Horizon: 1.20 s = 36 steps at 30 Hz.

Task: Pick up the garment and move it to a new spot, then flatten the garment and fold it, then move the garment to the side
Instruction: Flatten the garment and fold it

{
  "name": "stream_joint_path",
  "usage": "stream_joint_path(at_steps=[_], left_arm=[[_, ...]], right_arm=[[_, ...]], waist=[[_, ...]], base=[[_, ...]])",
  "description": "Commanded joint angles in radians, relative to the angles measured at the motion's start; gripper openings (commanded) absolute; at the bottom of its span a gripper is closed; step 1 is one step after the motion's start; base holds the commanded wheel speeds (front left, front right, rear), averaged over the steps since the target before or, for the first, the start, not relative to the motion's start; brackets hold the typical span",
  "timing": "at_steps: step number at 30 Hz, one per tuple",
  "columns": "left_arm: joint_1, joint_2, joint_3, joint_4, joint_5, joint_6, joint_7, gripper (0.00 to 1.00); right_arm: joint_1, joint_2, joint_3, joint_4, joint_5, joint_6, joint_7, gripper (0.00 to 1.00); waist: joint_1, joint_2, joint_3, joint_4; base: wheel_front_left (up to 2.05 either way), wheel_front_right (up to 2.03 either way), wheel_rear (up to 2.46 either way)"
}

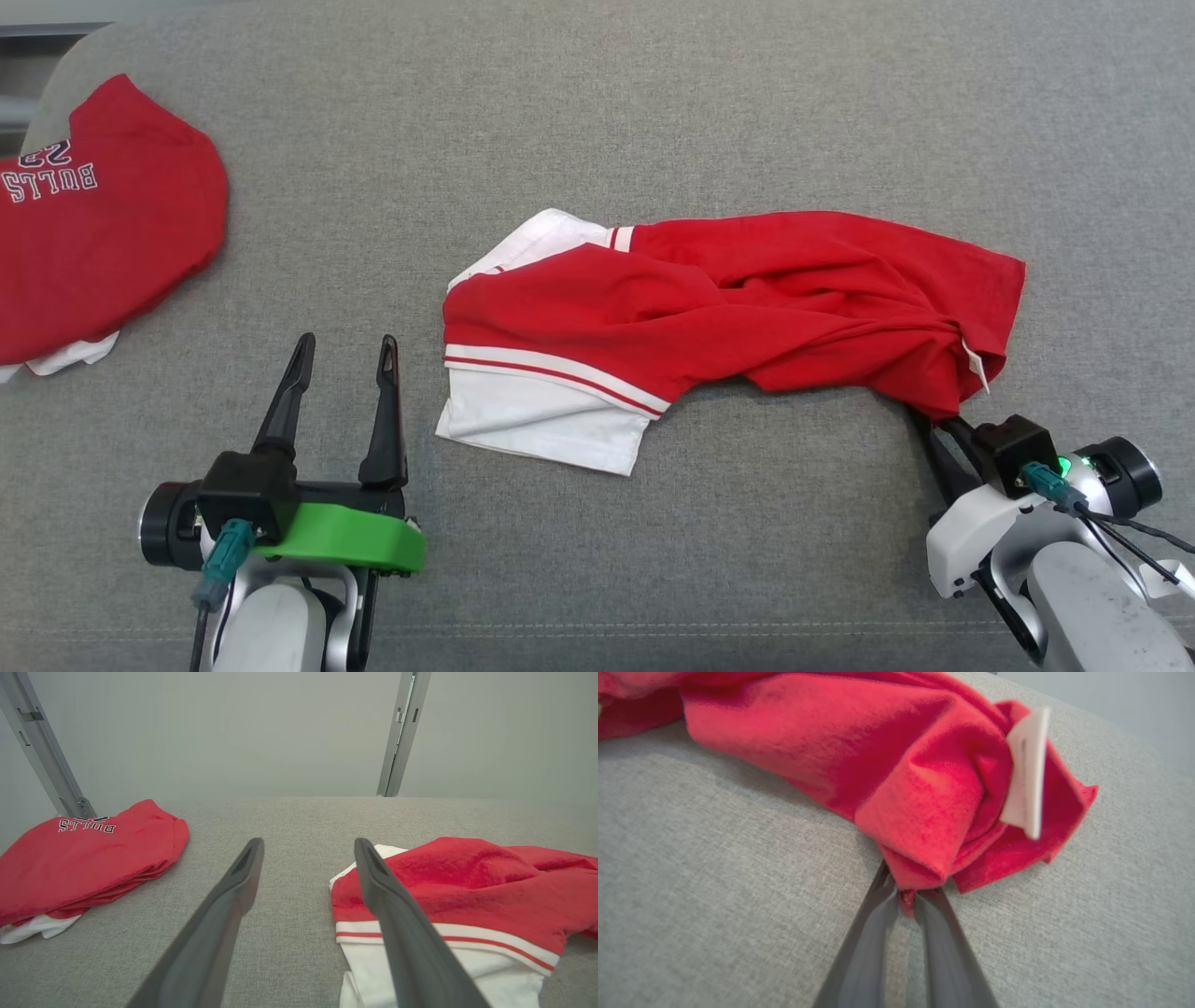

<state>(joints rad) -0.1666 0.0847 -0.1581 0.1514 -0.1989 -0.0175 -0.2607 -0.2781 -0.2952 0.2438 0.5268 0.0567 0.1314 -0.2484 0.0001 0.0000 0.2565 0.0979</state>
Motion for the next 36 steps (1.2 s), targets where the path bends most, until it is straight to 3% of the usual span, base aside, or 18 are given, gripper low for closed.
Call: stream_joint_path(at_steps=[1, 10, 20, 27, 31, 36], left_arm=[[-0.015, 0.0, 0.004, 0.002, -0.003, 0.001, -0.004, 1.0], [0.009, 0.001, 0.021, -0.01, 0.003, 0.008, -0.005, 1.0], [0.004, 0.008, 0.031, -0.021, 0.012, 0.003, -0.005, 1.0], [-0.002, 0.01, 0.033, -0.02, 0.017, 0.001, -0.005, 1.0], [-0.007, 0.006, 0.027, -0.02, 0.016, -0.001, -0.005, 1.0], [-0.019, 0.003, 0.027, -0.016, 0.01, -0.005, -0.005, 1.0]], right_arm=[[-0.008, -0.004, -0.001, 0.002, 0.002, -0.001, -0.006, 0.0], [0.081, -0.027, -0.017, -0.125, 0.034, -0.001, 0.036, 0.0], [0.241, -0.04, -0.116, -0.502, 0.05, -0.001, 0.238, 0.0], [0.272, -0.011, -0.204, -0.714, -0.011, -0.001, 0.278, 0.0], [0.225, 0.02, -0.224, -0.737, -0.05, -0.001, 0.239, 0.0], [0.149, 0.059, -0.204, -0.649, -0.077, -0.001, 0.151, 0.0]], waist=[[-0.0001, 0.0, 0.002, 0.001], [-0.0001, 0.0, -0.01, -0.034], [-0.0001, 0.0, -0.007, -0.085], [-0.0001, 0.0, -0.011, -0.094], [-0.0001, 0.0, -0.013, -0.086], [-0.0001, 0.0, -0.013, -0.071]], base=[[0.0, 0.0, 0.0], [0.0, 0.0, 0.0], [0.0, 0.0, 0.0], [0.0, 0.0, 0.0], [0.0, 0.0, 0.0], [0.0, 0.0, 0.0]])
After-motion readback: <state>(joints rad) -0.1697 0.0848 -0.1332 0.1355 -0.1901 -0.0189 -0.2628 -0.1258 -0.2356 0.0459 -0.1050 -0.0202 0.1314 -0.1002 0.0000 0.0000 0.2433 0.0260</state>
